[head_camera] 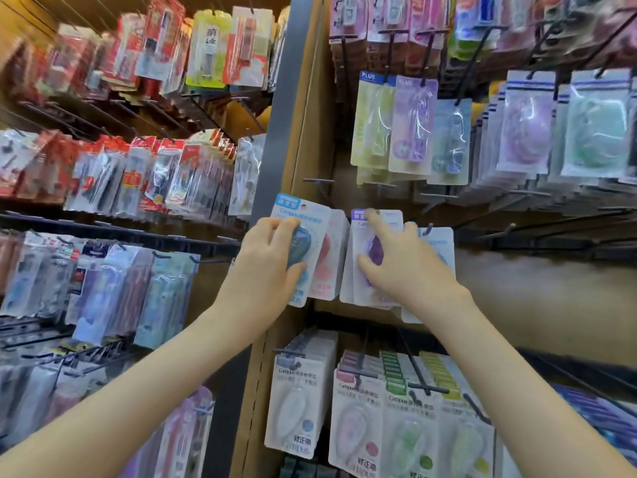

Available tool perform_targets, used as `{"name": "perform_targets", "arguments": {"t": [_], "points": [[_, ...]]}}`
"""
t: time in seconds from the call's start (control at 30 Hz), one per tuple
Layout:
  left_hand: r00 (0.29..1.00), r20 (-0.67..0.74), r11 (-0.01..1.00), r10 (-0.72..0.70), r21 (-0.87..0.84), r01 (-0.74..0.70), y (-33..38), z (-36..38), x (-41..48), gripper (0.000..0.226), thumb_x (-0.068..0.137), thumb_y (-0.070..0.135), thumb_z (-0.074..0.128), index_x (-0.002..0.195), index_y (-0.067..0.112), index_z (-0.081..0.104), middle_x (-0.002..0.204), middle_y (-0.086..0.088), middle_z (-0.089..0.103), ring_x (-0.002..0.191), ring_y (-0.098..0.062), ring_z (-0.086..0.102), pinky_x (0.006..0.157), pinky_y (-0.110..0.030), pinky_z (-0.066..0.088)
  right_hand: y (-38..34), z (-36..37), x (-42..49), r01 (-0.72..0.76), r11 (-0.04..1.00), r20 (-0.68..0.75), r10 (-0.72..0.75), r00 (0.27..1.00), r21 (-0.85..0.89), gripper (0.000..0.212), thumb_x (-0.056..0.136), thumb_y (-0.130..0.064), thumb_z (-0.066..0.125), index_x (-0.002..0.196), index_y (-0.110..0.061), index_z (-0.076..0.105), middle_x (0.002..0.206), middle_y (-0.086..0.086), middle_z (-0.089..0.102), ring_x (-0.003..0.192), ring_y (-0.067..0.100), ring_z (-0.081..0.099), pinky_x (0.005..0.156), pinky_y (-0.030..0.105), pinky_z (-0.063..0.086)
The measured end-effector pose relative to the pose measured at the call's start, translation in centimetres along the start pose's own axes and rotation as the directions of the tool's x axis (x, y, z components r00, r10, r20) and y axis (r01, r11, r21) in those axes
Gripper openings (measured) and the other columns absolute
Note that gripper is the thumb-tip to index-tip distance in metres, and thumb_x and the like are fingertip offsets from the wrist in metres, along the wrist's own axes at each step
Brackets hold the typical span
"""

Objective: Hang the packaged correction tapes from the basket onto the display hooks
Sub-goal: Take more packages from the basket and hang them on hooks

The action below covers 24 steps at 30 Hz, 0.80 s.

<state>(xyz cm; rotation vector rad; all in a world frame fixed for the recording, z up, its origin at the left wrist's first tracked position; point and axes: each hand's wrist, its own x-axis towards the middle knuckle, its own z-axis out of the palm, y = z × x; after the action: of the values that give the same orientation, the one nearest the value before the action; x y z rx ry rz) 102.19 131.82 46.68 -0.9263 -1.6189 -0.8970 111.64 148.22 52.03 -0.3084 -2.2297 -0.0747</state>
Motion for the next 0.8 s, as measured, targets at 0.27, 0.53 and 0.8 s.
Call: {"name": "perform_targets", "arguments": {"t": [0.27, 0.53, 0.8], "points": [[0.993, -0.063, 0.988, -0.097, -0.130, 0.088, 0.3, 0.9, 0.8, 0.055, 0.086, 0.021, 0.069, 0.135, 0.018, 0.045, 0.128, -0.002, 0.044, 0.109, -0.007, 0.042, 0.077, -0.003, 0.039, -0.3, 1.0, 1.3, -0.071, 0.995, 0.096, 0.077, 0.992, -0.066, 0.069, 0.097, -0.052, 0.041, 0.153, -0.033, 0.006, 0.151, 0.016, 0.013, 0.123, 0.037, 0.045, 0.089, 0.041, 0.043], [0.991, -0.134, 0.961, 0.000, -0.274, -0.037, 3.1, 2.0, -0.2, 0.056, 0.078, 0.014, 0.077, 0.128, 0.012, 0.052, 0.115, 0.006, 0.046, 0.097, 0.011, 0.035, 0.084, 0.009, 0.023, 0.9, -1.4, -2.0, 0.043, 0.935, -0.022, -0.038, 0.999, 0.351, 0.048, 0.097, -0.054, 0.036, 0.143, -0.037, 0.037, 0.115, 0.002, 0.059, 0.108, 0.021, 0.055, 0.090, 0.036, 0.045], [0.990, -0.091, 0.909, 0.104, -0.395, -0.132, 6.9, 5.8, 0.0, 0.057, 0.077, 0.012, 0.077, 0.129, 0.011, 0.052, 0.116, 0.006, 0.049, 0.107, 0.009, 0.036, 0.093, 0.005, 0.023, 2.4, -1.3, -4.0, -0.031, 0.578, -0.018, 0.079, 0.997, 0.815, 0.025, 0.094, -0.040, 0.055, 0.109, -0.022, 0.062, 0.100, -0.001, 0.071, 0.087, 0.013, 0.068, 0.076, 0.036, 0.056]]}}
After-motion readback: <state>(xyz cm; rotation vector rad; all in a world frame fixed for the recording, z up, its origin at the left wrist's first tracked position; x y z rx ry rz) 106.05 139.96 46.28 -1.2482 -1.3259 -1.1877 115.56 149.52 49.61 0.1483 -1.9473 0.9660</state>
